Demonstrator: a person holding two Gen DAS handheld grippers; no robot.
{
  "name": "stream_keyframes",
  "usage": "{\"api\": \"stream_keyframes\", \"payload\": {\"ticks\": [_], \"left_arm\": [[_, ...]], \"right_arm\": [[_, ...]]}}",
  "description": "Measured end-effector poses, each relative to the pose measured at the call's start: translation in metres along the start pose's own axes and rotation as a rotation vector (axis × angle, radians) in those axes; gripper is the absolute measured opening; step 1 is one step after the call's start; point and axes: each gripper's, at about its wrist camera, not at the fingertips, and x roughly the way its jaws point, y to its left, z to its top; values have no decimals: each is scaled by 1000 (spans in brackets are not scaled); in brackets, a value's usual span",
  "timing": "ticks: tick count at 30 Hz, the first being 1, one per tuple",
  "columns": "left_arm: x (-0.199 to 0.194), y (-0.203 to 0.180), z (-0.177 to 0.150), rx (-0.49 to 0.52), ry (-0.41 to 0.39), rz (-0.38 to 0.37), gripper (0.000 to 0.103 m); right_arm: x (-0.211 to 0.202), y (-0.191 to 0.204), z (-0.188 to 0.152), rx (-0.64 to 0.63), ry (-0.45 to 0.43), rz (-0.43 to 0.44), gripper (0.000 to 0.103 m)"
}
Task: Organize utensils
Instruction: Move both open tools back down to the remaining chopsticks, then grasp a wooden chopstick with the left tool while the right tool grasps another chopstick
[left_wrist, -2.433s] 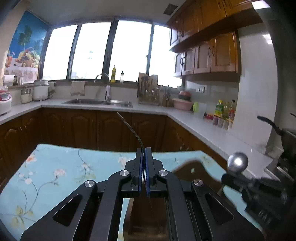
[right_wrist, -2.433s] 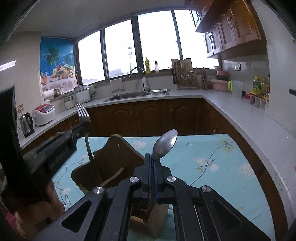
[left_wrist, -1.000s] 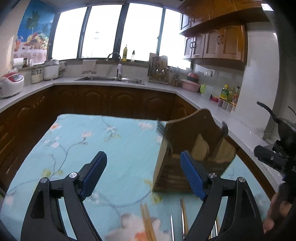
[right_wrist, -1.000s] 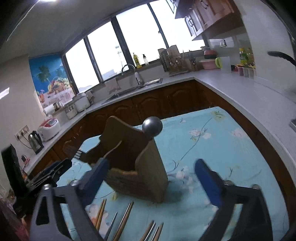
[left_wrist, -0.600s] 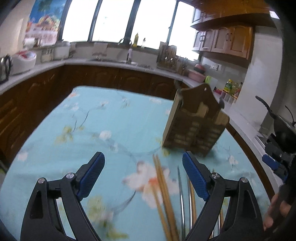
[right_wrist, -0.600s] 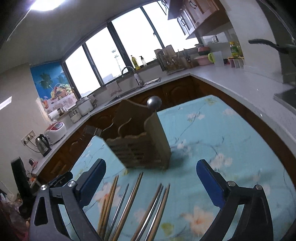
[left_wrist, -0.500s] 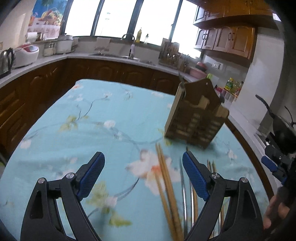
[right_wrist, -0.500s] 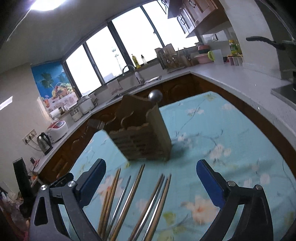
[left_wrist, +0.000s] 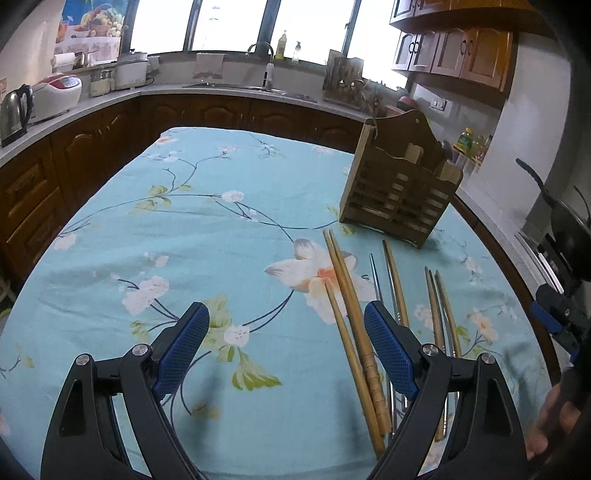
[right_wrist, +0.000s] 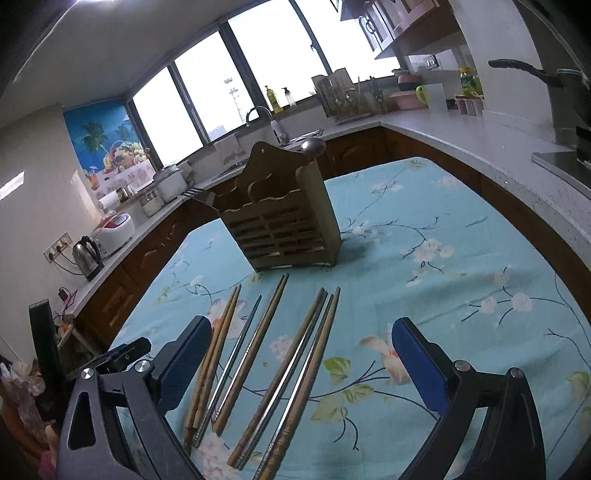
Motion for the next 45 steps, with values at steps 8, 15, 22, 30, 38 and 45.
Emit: {"api": "stream_keyframes", "payload": {"ticks": [8,15,22,30,38,45], "left_arm": [[18,-6,5,21,52,9,86],[43,-14,13,59,134,-7,63],[72,-30,20,105,213,-18,45],[87,-36,14,139,247,-20,30],[95,-42,19,180,261,-50,19],[95,-36,19,185,288,-83,18]], "right_arm": [[16,-3,-1,-12,38,-32,84],[47,-8,3,-11,128,-62,46],[85,-10,5,-21,222,-100,27],[118,-18,4,-42,312,-161,16],[133,-10,15,-91,343,-181,16],[132,-14,15,-114,347,-171,13]]}}
